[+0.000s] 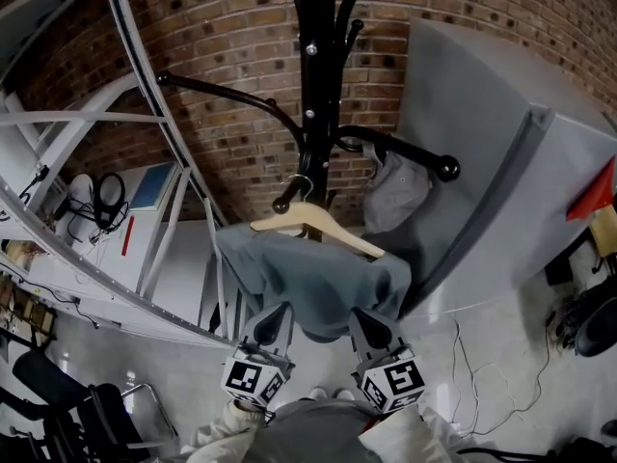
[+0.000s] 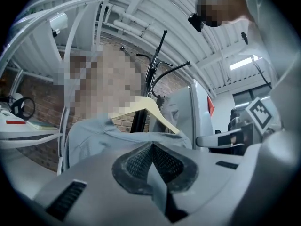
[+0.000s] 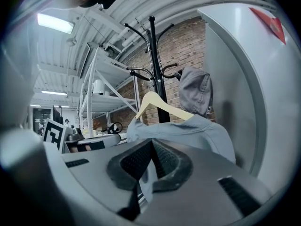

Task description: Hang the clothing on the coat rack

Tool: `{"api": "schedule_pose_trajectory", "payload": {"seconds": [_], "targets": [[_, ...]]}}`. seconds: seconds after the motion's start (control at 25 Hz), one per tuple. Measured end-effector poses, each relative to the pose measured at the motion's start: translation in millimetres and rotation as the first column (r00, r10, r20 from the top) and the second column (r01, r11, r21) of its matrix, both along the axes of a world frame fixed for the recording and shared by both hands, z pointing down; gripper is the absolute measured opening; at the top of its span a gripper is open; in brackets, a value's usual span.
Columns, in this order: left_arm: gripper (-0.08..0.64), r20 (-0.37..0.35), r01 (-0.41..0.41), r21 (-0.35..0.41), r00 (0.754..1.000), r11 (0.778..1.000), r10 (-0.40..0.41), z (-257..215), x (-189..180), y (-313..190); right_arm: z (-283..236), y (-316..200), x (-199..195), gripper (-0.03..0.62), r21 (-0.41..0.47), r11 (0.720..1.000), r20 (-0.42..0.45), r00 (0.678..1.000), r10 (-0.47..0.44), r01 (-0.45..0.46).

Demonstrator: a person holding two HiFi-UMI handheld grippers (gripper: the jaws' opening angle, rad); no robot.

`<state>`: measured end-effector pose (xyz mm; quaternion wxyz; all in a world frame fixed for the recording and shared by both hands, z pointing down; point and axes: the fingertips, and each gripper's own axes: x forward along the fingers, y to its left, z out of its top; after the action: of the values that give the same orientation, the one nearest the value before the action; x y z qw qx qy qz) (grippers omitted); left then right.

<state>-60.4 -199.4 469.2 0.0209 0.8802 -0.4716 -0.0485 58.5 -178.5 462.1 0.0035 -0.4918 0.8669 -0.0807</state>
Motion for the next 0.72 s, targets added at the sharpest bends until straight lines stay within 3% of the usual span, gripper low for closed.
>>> {"api": "schedule_pose_trajectory", "payload": {"seconds": [0.48, 0.72], "targets": [[0.008, 0.026, 0.014, -0.133, 1.0, 0.991, -0.011, 27, 12, 39, 15, 24, -7, 0.023, -0.028, 0.998, -0.006, 0.999, -0.054, 0.053], [0.008, -0.021, -0.049, -0.062, 0.999, 0.997, 0.048, 16, -2, 62, 1, 47, -27, 0.023, 0.008, 1.0, -0.026, 1.0, -0.011, 0.011]]}}
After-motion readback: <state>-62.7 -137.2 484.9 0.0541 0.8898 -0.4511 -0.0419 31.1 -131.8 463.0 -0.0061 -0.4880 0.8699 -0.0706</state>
